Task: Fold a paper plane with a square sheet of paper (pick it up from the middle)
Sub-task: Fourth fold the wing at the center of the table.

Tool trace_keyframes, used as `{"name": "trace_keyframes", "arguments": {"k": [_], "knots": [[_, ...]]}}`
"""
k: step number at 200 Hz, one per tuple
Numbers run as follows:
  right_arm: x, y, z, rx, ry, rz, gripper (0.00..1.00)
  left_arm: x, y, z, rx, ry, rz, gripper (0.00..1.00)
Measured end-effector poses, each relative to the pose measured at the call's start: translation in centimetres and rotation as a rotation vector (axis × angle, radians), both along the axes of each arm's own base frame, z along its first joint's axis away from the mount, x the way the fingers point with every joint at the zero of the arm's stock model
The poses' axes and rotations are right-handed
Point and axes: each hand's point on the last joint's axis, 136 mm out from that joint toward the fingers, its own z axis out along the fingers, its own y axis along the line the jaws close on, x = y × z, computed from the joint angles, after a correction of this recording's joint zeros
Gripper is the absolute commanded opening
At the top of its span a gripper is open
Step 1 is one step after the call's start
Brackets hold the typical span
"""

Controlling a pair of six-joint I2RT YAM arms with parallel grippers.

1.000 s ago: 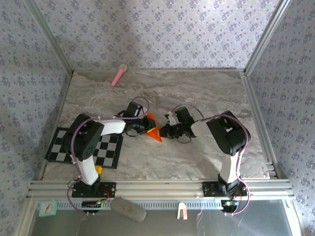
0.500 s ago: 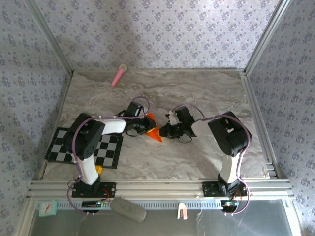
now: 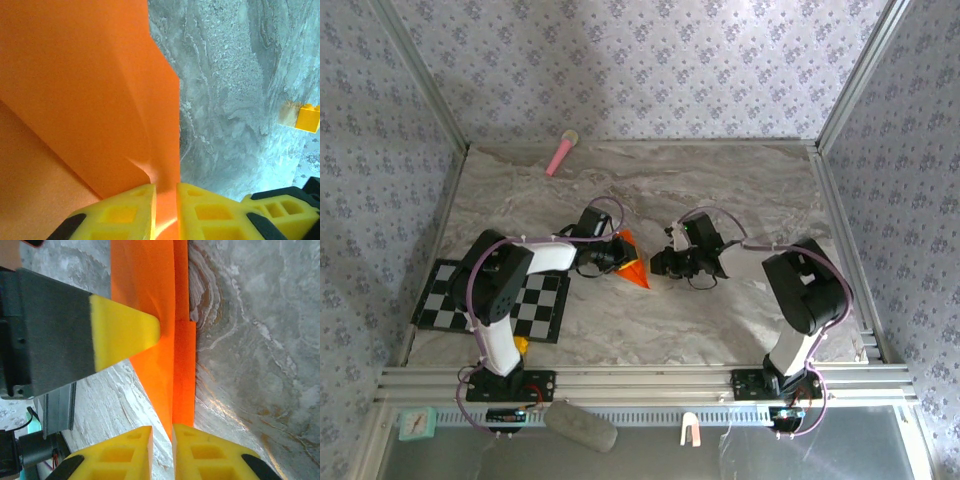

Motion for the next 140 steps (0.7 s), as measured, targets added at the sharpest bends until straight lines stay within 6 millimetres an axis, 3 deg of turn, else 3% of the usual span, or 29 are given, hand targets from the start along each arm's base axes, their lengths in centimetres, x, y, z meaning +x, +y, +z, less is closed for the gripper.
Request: {"name": "trace_keyframes", "arguments": {"k": [88, 140], "knots": [[-1.5, 2.9, 0.0, -0.054, -0.026, 0.104, 0.10, 0.2, -0.1, 0.2, -0.002, -0.002, 0.000, 0.19], [-1.8, 2.9, -1.7, -0.098, 0.004, 0.116, 0.09, 0.2, -0.2, -0.3, 0.002, 0.009, -0.003, 0.19]]}}
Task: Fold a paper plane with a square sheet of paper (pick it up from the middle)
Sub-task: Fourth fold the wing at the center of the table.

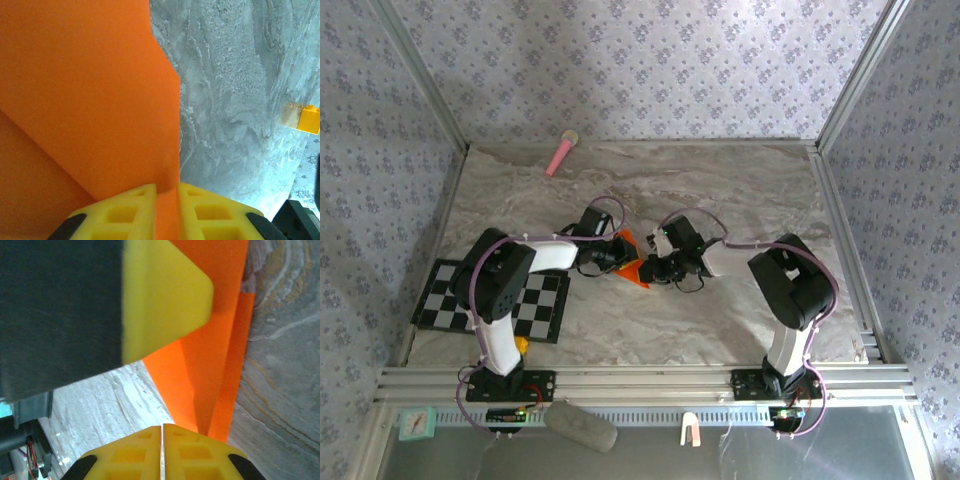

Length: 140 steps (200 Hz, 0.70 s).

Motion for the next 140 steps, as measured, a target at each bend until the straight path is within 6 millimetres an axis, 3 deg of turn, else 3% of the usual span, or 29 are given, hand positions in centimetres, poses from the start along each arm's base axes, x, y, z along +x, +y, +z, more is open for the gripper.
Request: {"name": "trace_keyframes", "arguments": {"k": [140], "knots": [[-0.1, -0.5, -1.4, -0.045, 0.021, -0.008, 0.09, 0.1, -0.3, 0.0, -0.006, 0.007, -0.007, 0.19]]}}
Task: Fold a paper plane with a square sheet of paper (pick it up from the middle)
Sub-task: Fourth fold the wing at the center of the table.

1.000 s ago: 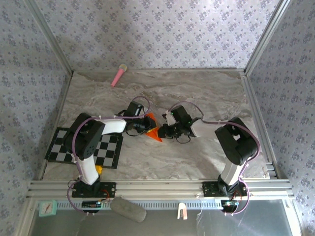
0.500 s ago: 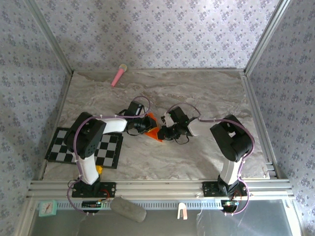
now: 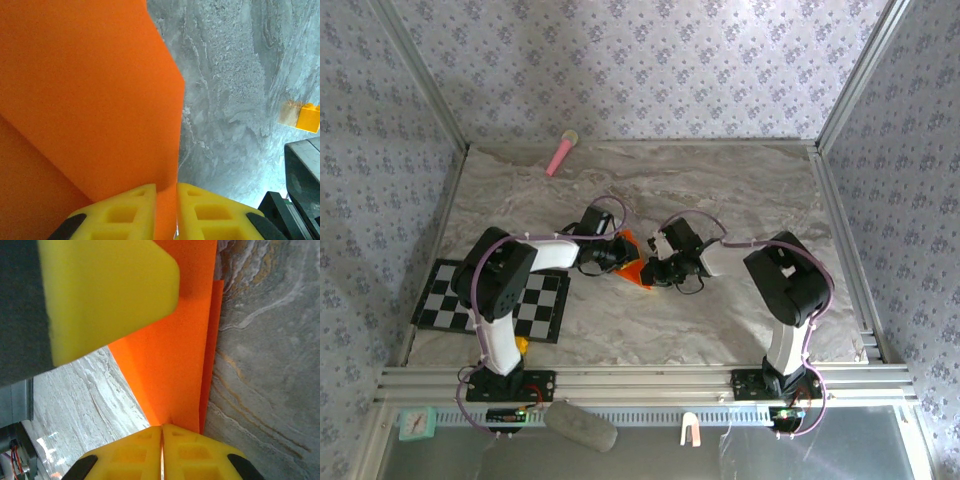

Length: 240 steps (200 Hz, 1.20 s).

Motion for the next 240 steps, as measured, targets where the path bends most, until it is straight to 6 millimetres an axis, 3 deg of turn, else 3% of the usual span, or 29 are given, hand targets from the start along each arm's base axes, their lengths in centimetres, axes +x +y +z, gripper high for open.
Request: {"name": "trace_keyframes", "arguments": {"k": [141, 240], "knots": [[-0.4, -0.1, 0.9, 0.023, 0.019, 0.003, 0.10, -0.1, 0.0, -0.1, 0.003, 0.005, 0.000, 0.19], [-1.3, -0.8, -0.1, 0.005, 0.058, -0.007, 0.10, -0.1, 0.1, -0.2, 0.007, 0.011, 0.000, 0.19]]}}
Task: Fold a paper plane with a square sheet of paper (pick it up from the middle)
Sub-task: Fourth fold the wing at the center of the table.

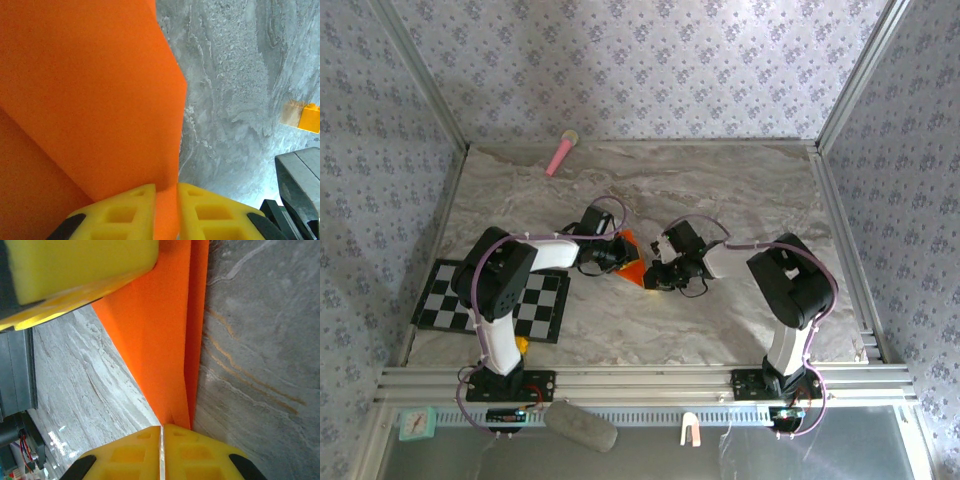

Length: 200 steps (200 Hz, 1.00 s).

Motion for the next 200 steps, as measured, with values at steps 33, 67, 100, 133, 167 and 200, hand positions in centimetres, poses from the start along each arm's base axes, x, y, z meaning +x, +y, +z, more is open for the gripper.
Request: {"name": "trace_keyframes", "arguments": {"k": [33, 67, 100, 133, 167, 200], "knots": [[0.1, -0.1, 0.5, 0.007, -0.007, -0.007, 0.11, 0.1, -0.1, -0.2, 0.001, 0.007, -0.002, 0.19], [0.9, 0.0, 2.4, 0.035, -0.060, -0.021, 0.10, 0.0, -0.1, -0.3, 0.002, 0.009, -0.002, 0.19], [1.7, -0.5, 2.5, 0.031, -0.072, -0.051, 0.08, 0.0, -0.1, -0.3, 0.003, 0.010, -0.002, 0.19], [2.5, -0.2, 2.5, 0.031, -0.075, -0.059, 0.07, 0.1, -0.1, -0.2, 0.002, 0.009, -0.002, 0.19], [2.6, 0.2, 1.6, 0.021, -0.060, -0.053, 0.06, 0.1, -0.1, -0.2, 0.001, 0.007, -0.002, 0.19], [2.4, 0.2, 0.9, 0.009, -0.045, -0.051, 0.06, 0.2, -0.2, -0.1, 0.000, 0.005, -0.002, 0.19]]}}
